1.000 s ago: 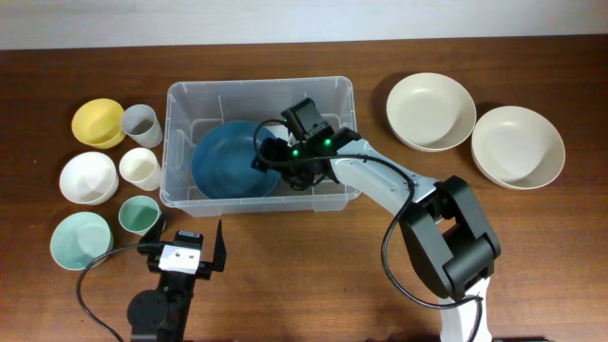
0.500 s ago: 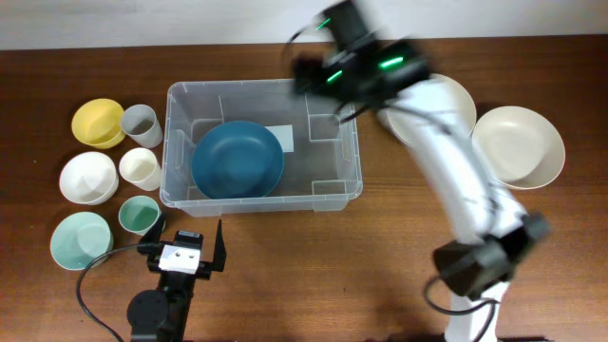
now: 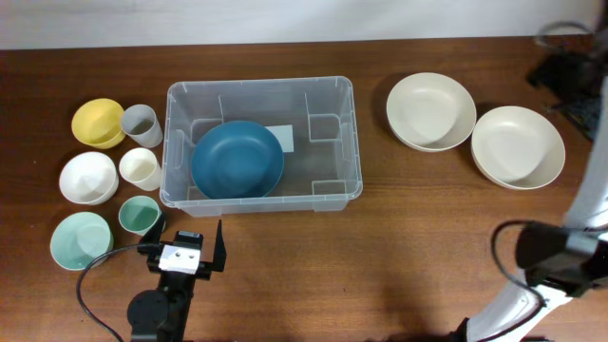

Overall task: Pack container
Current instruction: 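Move the right gripper to the far-right cream bowl and grasp its rim, then carry the cream bowl with the right gripper over the container, then lower the cream bowl onto the blue plate and release it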

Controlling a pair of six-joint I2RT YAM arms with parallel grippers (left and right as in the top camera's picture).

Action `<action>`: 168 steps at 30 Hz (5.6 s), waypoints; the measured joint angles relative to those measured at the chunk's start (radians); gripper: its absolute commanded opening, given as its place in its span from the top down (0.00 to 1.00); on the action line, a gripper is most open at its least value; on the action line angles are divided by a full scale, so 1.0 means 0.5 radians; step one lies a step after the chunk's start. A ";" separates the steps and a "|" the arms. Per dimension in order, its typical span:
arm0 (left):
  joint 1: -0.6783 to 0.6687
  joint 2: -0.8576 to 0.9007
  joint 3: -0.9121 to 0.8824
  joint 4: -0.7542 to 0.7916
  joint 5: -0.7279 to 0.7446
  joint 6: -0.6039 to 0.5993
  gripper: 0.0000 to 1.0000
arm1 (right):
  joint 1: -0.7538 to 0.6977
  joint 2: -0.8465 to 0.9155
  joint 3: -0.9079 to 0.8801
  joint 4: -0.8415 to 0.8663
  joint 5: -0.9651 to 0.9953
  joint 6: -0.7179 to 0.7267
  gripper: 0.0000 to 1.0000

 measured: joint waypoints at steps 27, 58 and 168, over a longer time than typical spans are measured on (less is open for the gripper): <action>0.000 0.000 0.000 0.000 0.000 0.000 0.00 | -0.610 0.021 -1.740 1.479 -0.573 -0.534 0.01; 0.000 0.000 0.000 0.000 0.000 0.000 0.00 | -0.506 0.140 -1.741 1.593 -0.550 -0.529 0.14; 0.000 0.000 0.000 0.000 0.000 0.000 0.00 | 1.761 0.424 -1.167 1.923 -1.024 -0.083 0.87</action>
